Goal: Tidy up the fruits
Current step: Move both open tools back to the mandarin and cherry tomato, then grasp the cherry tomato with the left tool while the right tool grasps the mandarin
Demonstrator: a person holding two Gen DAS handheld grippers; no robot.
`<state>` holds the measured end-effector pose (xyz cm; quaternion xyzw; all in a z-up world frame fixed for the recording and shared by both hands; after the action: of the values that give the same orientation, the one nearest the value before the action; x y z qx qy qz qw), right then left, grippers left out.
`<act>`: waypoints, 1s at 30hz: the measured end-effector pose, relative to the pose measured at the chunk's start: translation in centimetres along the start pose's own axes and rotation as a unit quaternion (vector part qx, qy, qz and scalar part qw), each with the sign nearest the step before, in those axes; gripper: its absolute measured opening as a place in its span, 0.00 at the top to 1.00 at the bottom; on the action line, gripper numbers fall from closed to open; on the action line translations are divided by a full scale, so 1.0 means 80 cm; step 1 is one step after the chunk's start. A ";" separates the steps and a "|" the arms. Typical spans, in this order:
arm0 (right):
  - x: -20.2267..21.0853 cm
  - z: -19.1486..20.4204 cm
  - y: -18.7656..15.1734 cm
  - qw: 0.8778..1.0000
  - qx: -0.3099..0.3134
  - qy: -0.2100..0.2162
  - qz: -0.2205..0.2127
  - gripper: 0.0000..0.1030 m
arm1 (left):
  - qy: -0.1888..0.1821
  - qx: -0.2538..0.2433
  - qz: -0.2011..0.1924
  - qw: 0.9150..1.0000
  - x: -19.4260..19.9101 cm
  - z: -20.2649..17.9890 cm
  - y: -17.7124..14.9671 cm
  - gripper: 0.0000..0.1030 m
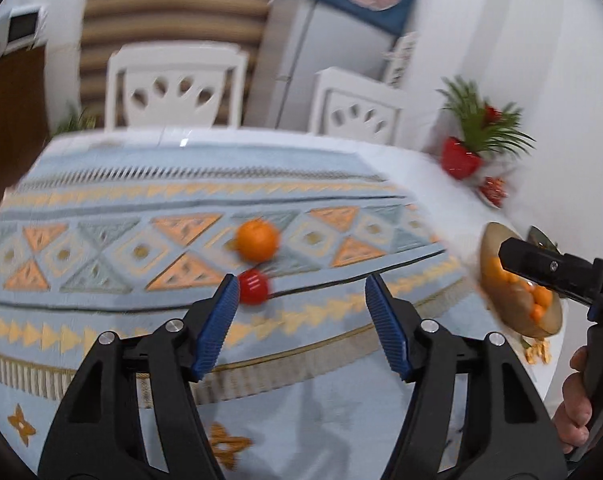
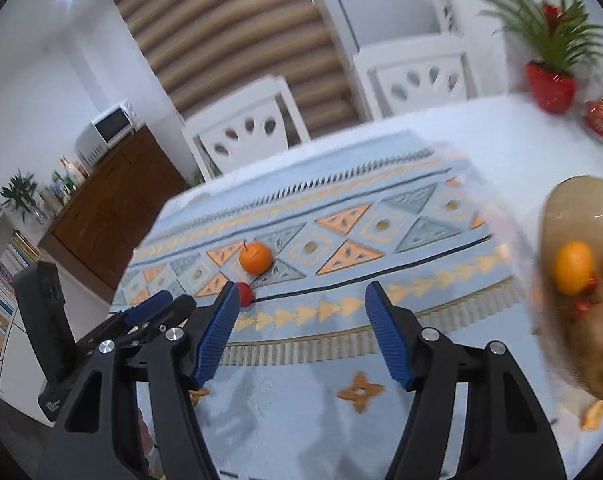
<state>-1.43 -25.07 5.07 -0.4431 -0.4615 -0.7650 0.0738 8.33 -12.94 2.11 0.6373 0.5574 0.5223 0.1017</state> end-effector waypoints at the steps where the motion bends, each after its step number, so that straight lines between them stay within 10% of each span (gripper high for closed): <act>1: -0.011 0.007 0.000 1.000 0.004 0.002 0.007 0.41 | 0.003 0.008 0.006 1.000 -0.004 0.013 -0.003 0.37; 7: -0.083 0.053 -0.001 0.998 0.042 -0.008 0.035 0.42 | 0.041 0.001 0.053 0.998 -0.033 0.064 -0.022 0.39; 30: -0.222 0.125 0.007 0.997 0.059 0.038 0.043 0.42 | 0.001 0.001 0.075 0.997 -0.111 0.079 -0.021 0.52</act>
<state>15.55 -22.95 -5.98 -0.4278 -0.4830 -0.7490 0.1507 13.74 -16.72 -6.72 0.6771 0.5085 0.5284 0.0610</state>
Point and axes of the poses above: each gripper's, at about its wrist camera, not at the fingertips, and x roughly against the way its jaws point, z to its left, y to its top, the point moved 10 cm from there along -x, roughly the way its jaws point, and after that the axes turned 15 degrees about -y, right-handed, at the moved point
